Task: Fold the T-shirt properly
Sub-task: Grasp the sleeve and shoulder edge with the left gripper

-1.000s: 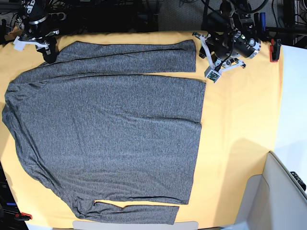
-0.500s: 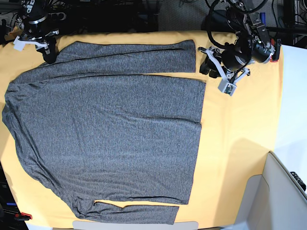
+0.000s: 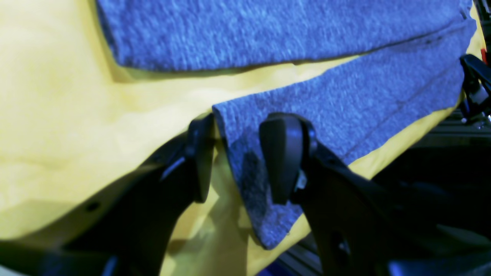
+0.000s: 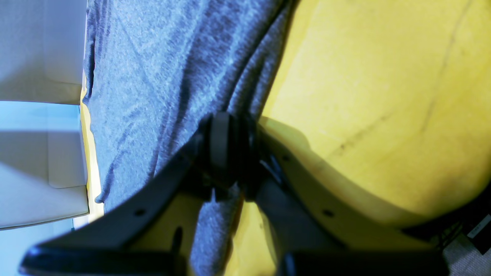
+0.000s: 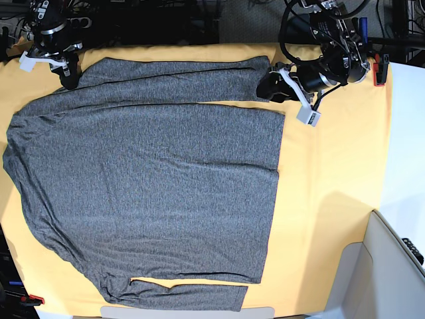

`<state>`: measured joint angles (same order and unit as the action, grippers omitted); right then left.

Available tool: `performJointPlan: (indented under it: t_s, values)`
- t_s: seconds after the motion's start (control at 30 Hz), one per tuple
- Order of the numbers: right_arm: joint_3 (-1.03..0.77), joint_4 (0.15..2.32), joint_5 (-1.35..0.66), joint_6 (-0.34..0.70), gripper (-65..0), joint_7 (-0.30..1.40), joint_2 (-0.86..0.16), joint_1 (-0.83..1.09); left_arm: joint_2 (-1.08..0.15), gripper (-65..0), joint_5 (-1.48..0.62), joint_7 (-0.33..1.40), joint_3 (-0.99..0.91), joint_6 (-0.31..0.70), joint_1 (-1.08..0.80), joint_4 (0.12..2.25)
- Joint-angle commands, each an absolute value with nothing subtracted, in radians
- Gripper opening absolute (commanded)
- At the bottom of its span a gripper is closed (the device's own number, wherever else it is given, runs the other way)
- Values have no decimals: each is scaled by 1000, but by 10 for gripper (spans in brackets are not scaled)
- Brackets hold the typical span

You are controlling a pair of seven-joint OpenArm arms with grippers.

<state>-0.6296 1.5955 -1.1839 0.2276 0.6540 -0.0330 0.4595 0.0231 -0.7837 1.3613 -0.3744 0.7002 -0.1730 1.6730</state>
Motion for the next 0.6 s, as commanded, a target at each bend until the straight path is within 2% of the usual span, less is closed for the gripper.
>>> performJointPlan:
  t_s: [0.0, 0.57]
  values:
    - [-622, 1590, -1136, 188, -593, 711, -33, 470, 21, -405, -797, 1396, -374, 698, -176, 1682]
    - [-622, 1589, -1046, 188, -593, 711, -25, 470, -5, -403, -840, 1396, -375, 698, -268, 1675]
